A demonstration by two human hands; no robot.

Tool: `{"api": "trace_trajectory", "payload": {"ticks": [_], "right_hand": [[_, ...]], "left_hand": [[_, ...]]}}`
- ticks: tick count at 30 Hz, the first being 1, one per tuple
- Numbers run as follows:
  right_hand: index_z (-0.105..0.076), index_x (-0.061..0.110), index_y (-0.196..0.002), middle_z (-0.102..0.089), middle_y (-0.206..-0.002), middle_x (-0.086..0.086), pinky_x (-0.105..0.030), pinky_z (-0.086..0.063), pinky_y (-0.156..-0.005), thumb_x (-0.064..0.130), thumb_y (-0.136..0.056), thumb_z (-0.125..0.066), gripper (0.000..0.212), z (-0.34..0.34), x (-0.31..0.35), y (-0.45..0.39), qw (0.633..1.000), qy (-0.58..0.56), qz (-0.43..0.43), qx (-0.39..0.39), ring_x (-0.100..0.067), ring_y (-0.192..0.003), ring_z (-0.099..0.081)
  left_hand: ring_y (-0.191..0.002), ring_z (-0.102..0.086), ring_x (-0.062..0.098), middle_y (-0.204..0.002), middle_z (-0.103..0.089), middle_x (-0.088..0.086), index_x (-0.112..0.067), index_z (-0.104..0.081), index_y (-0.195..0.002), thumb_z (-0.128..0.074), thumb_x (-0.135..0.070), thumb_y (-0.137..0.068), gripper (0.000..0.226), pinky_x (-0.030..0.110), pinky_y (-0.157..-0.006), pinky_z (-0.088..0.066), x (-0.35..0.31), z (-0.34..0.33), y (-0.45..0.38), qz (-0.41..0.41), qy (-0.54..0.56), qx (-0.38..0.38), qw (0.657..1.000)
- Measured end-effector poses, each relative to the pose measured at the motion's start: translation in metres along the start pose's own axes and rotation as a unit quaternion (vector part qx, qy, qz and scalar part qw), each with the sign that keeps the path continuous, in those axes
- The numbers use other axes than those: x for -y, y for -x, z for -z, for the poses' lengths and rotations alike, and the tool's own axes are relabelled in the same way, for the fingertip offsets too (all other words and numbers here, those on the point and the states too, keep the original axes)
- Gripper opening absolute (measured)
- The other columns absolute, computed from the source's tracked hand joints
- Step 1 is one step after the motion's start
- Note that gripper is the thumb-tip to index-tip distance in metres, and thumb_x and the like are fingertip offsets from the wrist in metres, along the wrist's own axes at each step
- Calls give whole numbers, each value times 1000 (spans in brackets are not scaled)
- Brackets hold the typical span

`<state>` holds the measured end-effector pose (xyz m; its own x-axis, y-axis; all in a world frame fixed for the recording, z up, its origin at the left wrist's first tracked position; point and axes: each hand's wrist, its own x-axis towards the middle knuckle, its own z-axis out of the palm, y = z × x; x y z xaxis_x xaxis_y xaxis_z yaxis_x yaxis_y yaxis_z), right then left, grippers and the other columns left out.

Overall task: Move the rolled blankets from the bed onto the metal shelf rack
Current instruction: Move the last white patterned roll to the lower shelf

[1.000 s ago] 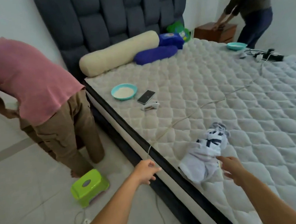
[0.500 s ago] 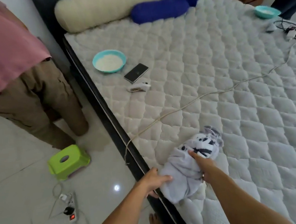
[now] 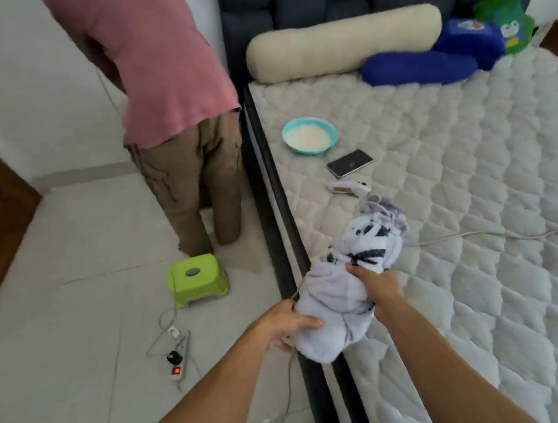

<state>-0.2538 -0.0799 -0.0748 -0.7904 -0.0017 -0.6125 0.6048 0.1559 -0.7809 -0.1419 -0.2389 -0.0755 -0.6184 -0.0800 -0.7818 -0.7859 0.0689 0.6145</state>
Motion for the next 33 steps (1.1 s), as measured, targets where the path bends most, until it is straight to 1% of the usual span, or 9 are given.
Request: {"api": "trace_trajectory", "payload": {"ticks": [7,10,12,15,17,21,25,29,33], "right_hand": [[-56,12,-130,-66,-122,-5,-41,-54,-93,30,-62,-86,76,-157,24,122,962,30,179,203,-24,-107,-65],[-52,9,-130,-66,-123,-6,-44,-55,-93,30,-54,-89,87,-228,4,196,940,45,180,287,-24,-105,-66],[-52,1,-124,-65,-122,-5,-42,-55,-91,20,-62,-87,74,-270,-17,254,922,51,190,334,-24,-103,-65],[-50,6,-116,-60,-109,-4,-44,-54,-91,11,-71,-82,56,-330,-62,338,890,92,197,400,-24,-98,-61],[-54,5,-115,-64,-109,-5,-45,-55,-88,12,-70,-83,55,-361,-97,391,859,125,197,455,-24,-97,-63],[-59,6,-119,-68,-111,-8,-34,-55,-74,16,-66,-85,60,-420,-170,482,776,199,207,561,-25,-99,-65],[-50,9,-130,-63,-125,-8,-45,-54,-93,37,-51,-86,91,-476,-251,564,675,301,226,634,-28,-111,-62],[-43,12,-137,-58,-132,-8,-37,-49,-87,27,-68,-82,80,-532,-324,625,617,352,199,675,-29,-115,-56],[-48,5,-132,-58,-128,-11,-31,-42,-80,17,-76,-77,64,-586,-378,665,568,424,142,691,-21,-99,-52]], "left_hand": [[-113,-60,22,-123,-65,0,-18,-52,-126,-84,-38,-52,83,37,-84,-49,89,109,135,-97,185,-168,963],[-94,-63,17,-109,-64,2,-15,-53,-120,-80,-23,-73,54,29,-72,-53,159,142,207,-120,265,-253,923],[-91,-64,16,-112,-64,5,-13,-54,-122,-77,-21,-78,50,26,-68,-56,213,160,254,-131,308,-303,892],[-101,-65,22,-119,-65,7,-15,-54,-124,-77,-25,-77,53,30,-73,-56,298,177,323,-131,373,-361,844],[-106,-64,24,-121,-64,5,-19,-53,-124,-79,-30,-74,57,34,-80,-56,351,182,365,-119,403,-392,818],[-108,-61,24,-124,-62,2,-27,-49,-129,-85,-41,-61,79,38,-85,-54,448,183,427,-75,437,-441,780],[-110,-58,23,-125,-60,0,-26,-49,-130,-77,-34,-76,61,37,-85,-52,524,184,469,-29,509,-442,738],[-115,-59,28,-127,-62,6,-22,-53,-129,-81,-30,-72,63,41,-89,-53,586,199,493,14,584,-471,661],[-109,-60,28,-121,-63,7,-18,-54,-127,-81,-31,-71,63,40,-84,-55,638,218,514,65,631,-468,615]]}}
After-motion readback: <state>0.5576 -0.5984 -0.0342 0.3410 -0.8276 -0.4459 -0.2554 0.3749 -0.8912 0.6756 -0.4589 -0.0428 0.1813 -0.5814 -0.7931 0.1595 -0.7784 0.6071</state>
